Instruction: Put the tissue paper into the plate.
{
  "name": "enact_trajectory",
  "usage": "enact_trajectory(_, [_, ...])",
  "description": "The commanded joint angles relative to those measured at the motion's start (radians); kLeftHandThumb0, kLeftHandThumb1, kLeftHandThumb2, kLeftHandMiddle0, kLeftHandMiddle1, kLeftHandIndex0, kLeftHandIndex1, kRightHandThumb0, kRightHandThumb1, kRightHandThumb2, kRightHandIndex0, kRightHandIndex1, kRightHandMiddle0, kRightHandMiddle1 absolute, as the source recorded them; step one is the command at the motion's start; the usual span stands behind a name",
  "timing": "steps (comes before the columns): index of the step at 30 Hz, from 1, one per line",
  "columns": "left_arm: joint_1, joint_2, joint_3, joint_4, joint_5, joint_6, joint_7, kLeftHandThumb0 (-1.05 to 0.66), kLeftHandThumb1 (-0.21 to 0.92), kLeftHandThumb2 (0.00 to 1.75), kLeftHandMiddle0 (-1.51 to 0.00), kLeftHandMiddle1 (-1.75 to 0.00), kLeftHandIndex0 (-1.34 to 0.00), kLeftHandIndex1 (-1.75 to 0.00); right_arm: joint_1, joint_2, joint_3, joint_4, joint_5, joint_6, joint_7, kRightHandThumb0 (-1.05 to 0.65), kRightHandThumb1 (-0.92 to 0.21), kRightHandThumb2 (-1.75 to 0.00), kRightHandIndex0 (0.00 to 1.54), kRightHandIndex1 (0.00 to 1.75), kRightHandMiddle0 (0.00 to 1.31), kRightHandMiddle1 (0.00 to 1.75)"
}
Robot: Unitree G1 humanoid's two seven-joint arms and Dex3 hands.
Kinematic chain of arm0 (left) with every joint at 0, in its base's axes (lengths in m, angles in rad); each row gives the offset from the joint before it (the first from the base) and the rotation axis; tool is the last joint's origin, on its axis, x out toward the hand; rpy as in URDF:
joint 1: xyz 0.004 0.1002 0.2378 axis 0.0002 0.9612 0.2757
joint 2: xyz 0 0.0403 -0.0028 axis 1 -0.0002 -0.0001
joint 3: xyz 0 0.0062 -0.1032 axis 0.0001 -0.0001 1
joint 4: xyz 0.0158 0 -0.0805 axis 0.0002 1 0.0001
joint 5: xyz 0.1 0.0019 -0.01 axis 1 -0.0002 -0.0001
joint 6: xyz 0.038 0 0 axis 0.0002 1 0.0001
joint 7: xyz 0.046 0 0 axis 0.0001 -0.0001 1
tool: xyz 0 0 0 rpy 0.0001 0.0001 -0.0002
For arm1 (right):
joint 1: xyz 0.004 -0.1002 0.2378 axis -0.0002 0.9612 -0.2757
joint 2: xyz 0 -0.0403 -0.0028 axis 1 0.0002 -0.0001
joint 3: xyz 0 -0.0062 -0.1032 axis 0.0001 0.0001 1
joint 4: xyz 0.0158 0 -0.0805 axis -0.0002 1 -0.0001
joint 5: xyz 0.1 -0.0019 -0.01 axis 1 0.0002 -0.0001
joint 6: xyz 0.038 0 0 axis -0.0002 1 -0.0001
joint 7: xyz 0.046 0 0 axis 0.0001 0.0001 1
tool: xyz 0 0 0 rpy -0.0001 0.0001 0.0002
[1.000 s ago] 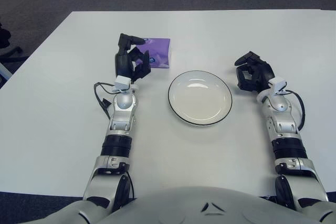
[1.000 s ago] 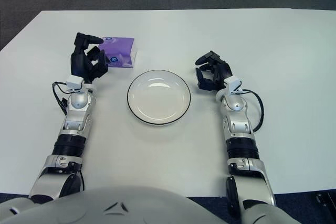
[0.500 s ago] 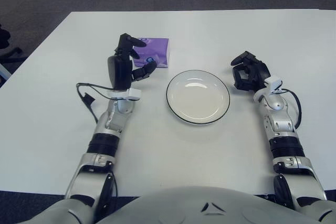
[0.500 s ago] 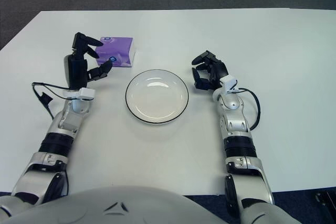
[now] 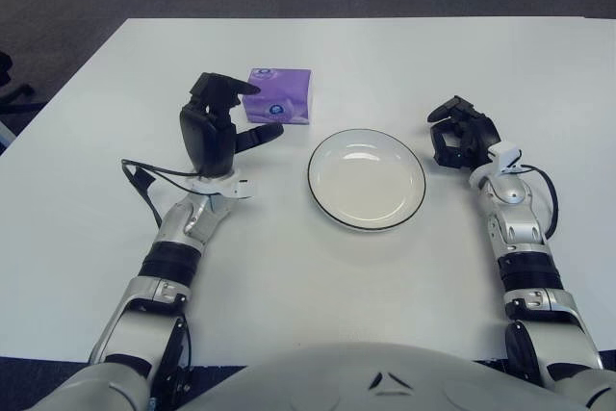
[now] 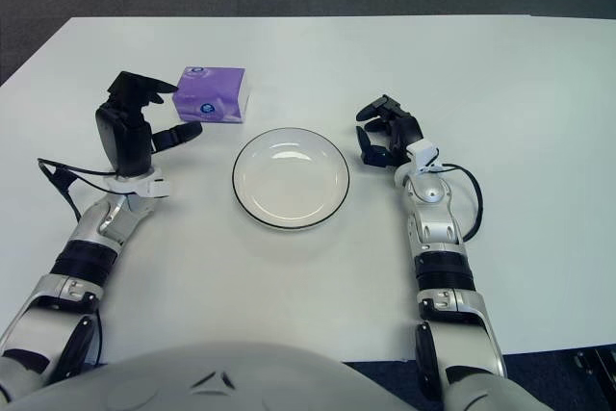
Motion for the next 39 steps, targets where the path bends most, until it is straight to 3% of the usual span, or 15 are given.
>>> enact_trajectory(1, [0.001, 0.055, -0.049, 0.034, 0.058, -0.001, 0.026, -0.15, 0.91, 0.33, -0.46, -1.63, -0.39, -1.42, 0.120, 0.059, 0.023, 0.070, -0.013, 0.020, -0.007, -0.01, -0.45, -1.09, 0.55, 1.75, 0.43, 1.50])
enact_trajectory(5, [-0.020, 0.119, -0.077, 0.033, 0.087, -0.019, 0.024, -0.04, 0.92, 0.37, -0.31, -1.53, -0.35, -1.52, 0.121, 0.057, 0.025, 0.070, -0.016, 0.024, -0.009, -0.01, -0.45, -1.09, 0.55, 1.75, 0.43, 1.50])
enact_trajectory(6, [-0.026, 0.127, -0.083, 0.033, 0.087, -0.022, 0.017, -0.10, 0.92, 0.38, -0.29, -1.40, -0.34, -1.54, 0.121, 0.057, 0.026, 0.069, -0.016, 0.025, -0.010, -0.01, -0.45, -1.09, 0.55, 1.75, 0.43, 1.50])
enact_trajectory(7, [-0.035, 0.139, -0.086, 0.030, 0.084, -0.021, -0.005, -0.19, 0.92, 0.39, -0.30, -1.14, -0.33, -1.57, 0.120, 0.056, 0.027, 0.069, -0.018, 0.027, -0.010, -0.01, -0.45, -1.09, 0.55, 1.75, 0.43, 1.50])
enact_trajectory(8, [-0.041, 0.147, -0.090, 0.028, 0.082, -0.020, -0.020, -0.27, 0.92, 0.35, -0.31, -0.88, -0.30, -1.27, 0.120, 0.055, 0.028, 0.069, -0.018, 0.028, -0.011, -0.01, -0.45, -1.09, 0.55, 1.75, 0.43, 1.50])
enact_trajectory(9, [-0.048, 0.155, -0.093, 0.026, 0.073, -0.019, -0.049, -0.30, 0.92, 0.33, -0.33, -0.76, -0.31, -1.12, 0.120, 0.054, 0.029, 0.068, -0.019, 0.030, -0.011, -0.01, -0.45, -1.09, 0.55, 1.75, 0.43, 1.50])
enact_trajectory(11, [-0.065, 0.165, -0.100, 0.028, 0.056, -0.019, -0.094, -0.39, 0.92, 0.28, -0.37, -0.36, -0.34, -0.68, 0.120, 0.052, 0.030, 0.068, -0.021, 0.032, -0.011, -0.01, -0.45, -1.08, 0.55, 1.75, 0.43, 1.50])
enact_trajectory(14, [-0.096, 0.165, -0.111, 0.044, 0.037, -0.022, -0.138, -0.51, 0.92, 0.26, -0.38, -0.13, -0.34, -0.40, 0.119, 0.049, 0.032, 0.070, -0.023, 0.034, -0.012, -0.01, -0.46, -1.08, 0.55, 1.75, 0.43, 1.50])
enact_trajectory(22, [-0.205, 0.146, -0.147, 0.141, 0.031, -0.010, -0.181, -0.75, 0.92, 0.31, -0.39, -0.02, -0.36, -0.24, 0.119, 0.045, 0.034, 0.070, -0.025, 0.037, -0.011, -0.01, -0.46, -1.07, 0.55, 1.75, 0.44, 1.49])
enact_trajectory(34, [-0.283, 0.152, -0.213, 0.182, 0.064, 0.138, -0.298, -0.90, 0.92, 0.35, -0.29, 0.00, -0.30, -0.10, 0.123, 0.043, 0.038, 0.068, -0.028, 0.038, -0.014, -0.01, -0.48, -1.05, 0.54, 1.75, 0.43, 1.48])
enact_trajectory(39, [-0.328, 0.141, -0.238, 0.212, 0.045, 0.156, -0.364, -0.94, 0.92, 0.38, -0.24, 0.00, -0.28, -0.07, 0.125, 0.043, 0.039, 0.067, -0.030, 0.039, -0.015, -0.01, -0.48, -1.05, 0.54, 1.75, 0.43, 1.48])
